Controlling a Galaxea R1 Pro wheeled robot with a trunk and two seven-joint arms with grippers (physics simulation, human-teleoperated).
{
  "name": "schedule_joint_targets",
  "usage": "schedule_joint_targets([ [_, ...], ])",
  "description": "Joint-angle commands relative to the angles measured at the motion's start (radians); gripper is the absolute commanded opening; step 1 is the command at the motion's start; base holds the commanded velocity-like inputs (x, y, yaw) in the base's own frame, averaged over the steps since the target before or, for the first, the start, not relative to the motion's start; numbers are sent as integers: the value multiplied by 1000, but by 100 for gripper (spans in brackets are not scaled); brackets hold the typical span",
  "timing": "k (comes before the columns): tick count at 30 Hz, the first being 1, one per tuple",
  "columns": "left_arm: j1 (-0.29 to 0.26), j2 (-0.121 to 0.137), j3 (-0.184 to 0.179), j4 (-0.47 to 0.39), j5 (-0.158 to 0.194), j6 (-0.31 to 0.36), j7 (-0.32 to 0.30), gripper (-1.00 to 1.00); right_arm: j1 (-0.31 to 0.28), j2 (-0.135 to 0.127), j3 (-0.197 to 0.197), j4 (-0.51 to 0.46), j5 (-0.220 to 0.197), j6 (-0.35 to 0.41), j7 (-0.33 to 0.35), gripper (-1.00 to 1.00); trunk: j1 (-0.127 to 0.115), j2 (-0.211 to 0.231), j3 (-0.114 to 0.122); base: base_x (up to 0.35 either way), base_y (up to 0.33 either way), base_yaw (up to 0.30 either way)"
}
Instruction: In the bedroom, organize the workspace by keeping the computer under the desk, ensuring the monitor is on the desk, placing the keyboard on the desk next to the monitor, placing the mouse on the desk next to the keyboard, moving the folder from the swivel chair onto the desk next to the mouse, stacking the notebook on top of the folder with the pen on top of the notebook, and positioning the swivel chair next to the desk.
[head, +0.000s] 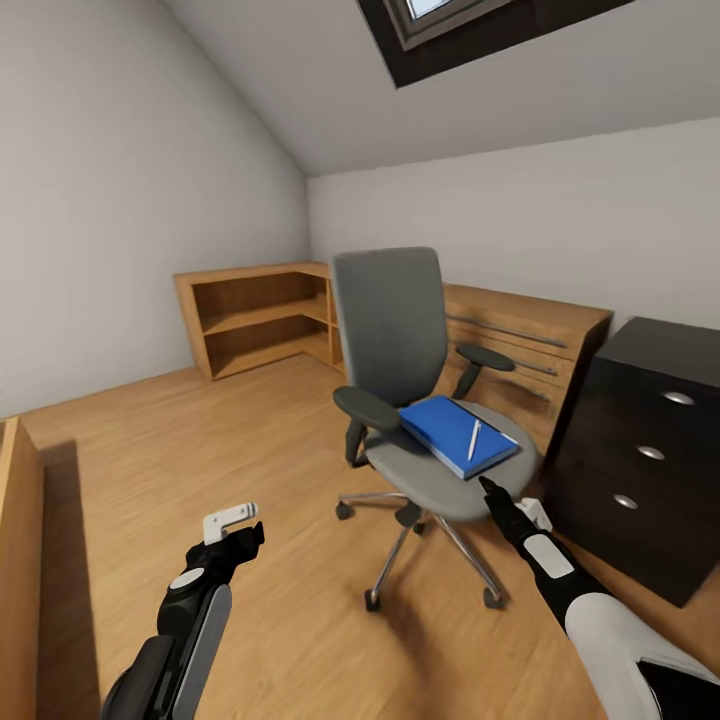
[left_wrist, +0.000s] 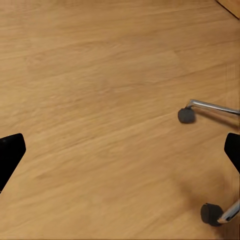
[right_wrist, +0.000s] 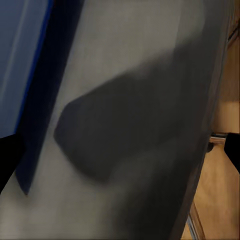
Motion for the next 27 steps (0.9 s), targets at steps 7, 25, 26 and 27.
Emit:
schedule_joint_targets([
  [7,-1,0,0,-1,11,3,7,100,-1,1,-3,-2,-14,7,9,100,0,0,-1,320,0,0],
  [25,-1,0,-1,1,11,3,6,100,-1,1,-3,-2,-14,6,9,100,0,0,-1,321,1,0],
  [26,-1,0,-1,1,11,3,6,100,-1,1,-3,-2,-14,6,9,100,0,0,-1,321,40,0],
  [27,-1,0,-1,1,11,3,6,100,-1,1,-3,-1,-14,6,9,100,0,0,-1,321,74,0],
])
